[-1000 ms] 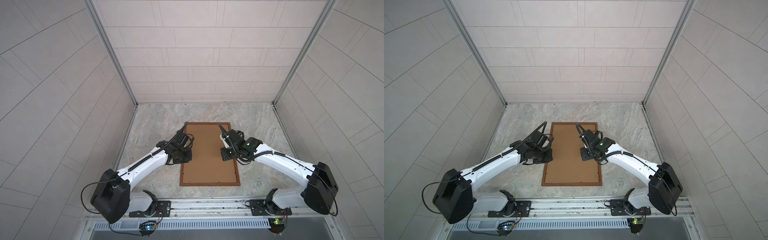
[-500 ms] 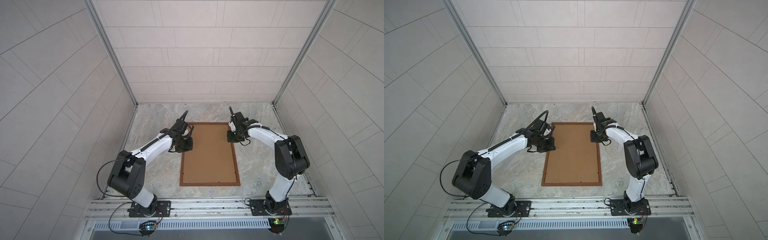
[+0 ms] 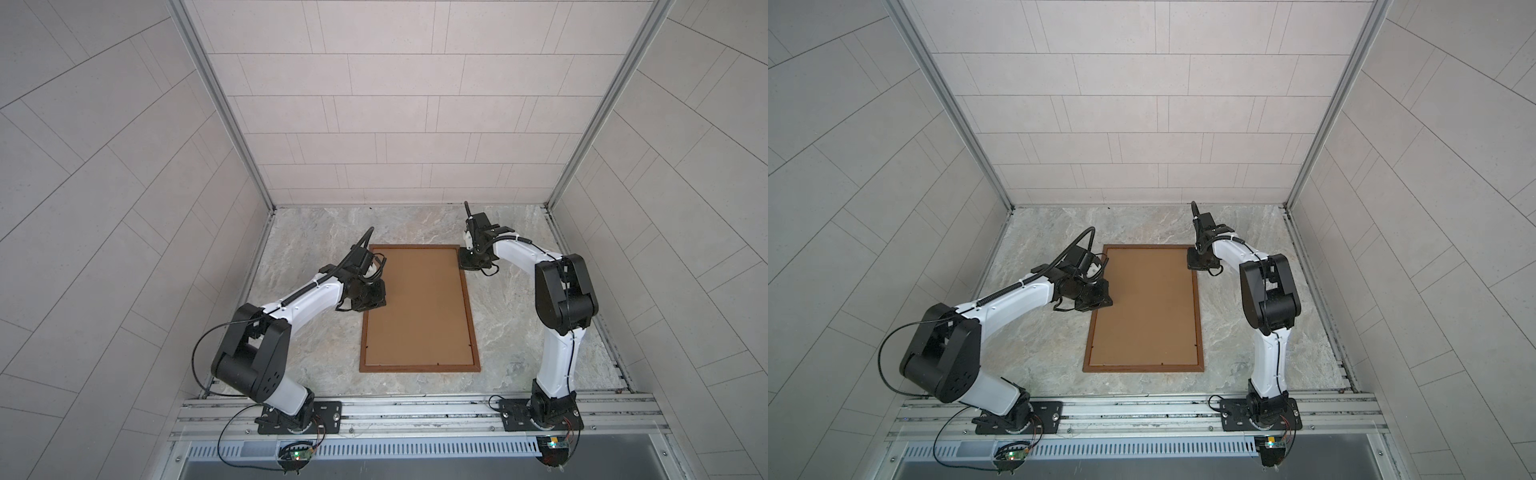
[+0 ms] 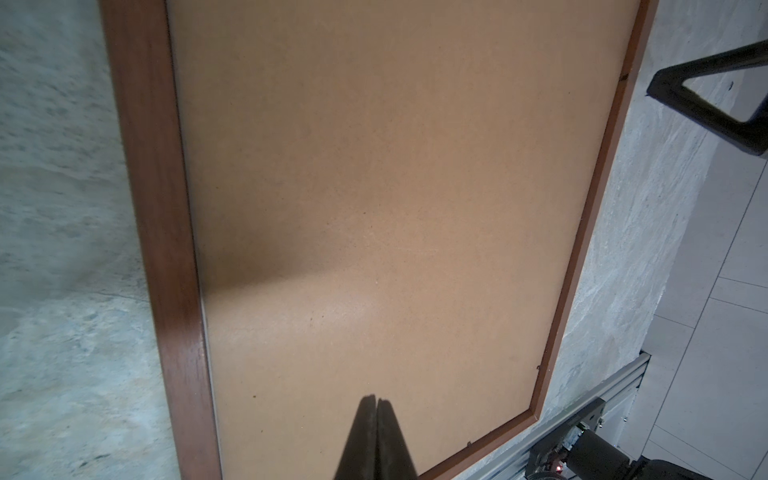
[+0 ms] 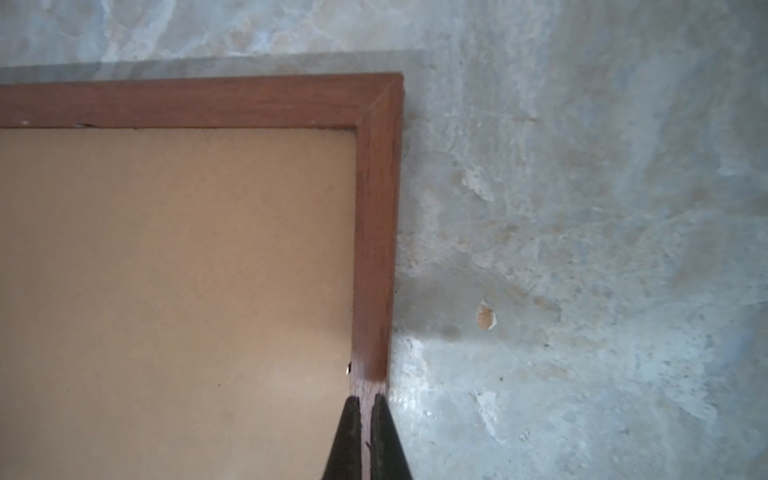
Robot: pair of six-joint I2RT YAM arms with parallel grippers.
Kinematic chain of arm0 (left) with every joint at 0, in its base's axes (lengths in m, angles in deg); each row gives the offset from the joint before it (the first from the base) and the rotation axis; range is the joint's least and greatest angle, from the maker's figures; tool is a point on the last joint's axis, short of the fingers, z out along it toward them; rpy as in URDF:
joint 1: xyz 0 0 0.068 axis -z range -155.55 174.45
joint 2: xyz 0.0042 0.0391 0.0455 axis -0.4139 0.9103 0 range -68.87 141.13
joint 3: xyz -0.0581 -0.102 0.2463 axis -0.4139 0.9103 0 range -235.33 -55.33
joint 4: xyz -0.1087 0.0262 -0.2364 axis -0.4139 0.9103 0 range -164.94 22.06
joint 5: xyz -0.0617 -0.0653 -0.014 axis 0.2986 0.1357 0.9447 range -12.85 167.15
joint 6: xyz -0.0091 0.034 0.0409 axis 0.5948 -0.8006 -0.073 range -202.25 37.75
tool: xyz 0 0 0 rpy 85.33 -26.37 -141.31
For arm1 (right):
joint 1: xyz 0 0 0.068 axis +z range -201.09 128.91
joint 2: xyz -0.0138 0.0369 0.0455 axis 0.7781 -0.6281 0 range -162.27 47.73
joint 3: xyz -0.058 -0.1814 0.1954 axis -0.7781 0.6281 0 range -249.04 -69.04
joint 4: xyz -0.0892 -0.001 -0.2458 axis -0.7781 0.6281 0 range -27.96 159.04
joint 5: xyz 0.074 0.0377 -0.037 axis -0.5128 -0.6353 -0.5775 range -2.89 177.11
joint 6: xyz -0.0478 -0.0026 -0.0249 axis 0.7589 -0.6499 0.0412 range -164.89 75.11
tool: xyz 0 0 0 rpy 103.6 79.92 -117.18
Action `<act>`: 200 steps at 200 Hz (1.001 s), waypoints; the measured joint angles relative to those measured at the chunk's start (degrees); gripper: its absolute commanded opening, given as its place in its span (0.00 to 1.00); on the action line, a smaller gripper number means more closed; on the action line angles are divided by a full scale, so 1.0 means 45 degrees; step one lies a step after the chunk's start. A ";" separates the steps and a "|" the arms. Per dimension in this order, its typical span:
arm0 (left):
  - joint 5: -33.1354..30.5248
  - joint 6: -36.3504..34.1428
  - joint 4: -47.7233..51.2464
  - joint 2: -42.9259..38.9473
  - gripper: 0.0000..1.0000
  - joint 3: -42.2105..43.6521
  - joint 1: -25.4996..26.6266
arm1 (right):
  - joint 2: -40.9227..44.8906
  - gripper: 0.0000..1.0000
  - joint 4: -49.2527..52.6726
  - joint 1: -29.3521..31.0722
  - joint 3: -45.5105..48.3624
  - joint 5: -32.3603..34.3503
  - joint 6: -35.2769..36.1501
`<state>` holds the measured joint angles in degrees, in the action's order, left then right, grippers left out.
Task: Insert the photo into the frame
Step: 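Move the right gripper to the frame's far corner while the left gripper shifts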
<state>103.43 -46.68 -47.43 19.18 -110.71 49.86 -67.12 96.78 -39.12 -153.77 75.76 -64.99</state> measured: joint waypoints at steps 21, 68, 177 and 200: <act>0.0092 0.0005 -0.0112 0.0000 0.06 0.0000 0.0000 | -0.0296 0.00 0.0024 -0.0063 -0.0185 0.0005 0.0049; 0.0311 0.0000 -0.0267 0.0219 0.06 0.0000 -0.0005 | -0.0549 0.00 0.0063 -0.0063 -0.0466 -0.0092 0.0044; 0.0491 -0.0005 -0.0350 0.0243 0.06 0.0005 -0.0194 | -0.0777 0.00 0.0248 0.0223 -0.0767 0.0039 0.0053; 0.0491 -0.0005 -0.0359 0.0238 0.06 0.0010 -0.0204 | -0.0821 0.00 0.0296 0.0282 -0.0826 0.0151 0.0053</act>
<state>105.64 -46.70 -49.05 20.25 -110.66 48.94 -70.81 98.11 -37.86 -157.48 76.43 -64.75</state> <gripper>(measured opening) 0.059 0.048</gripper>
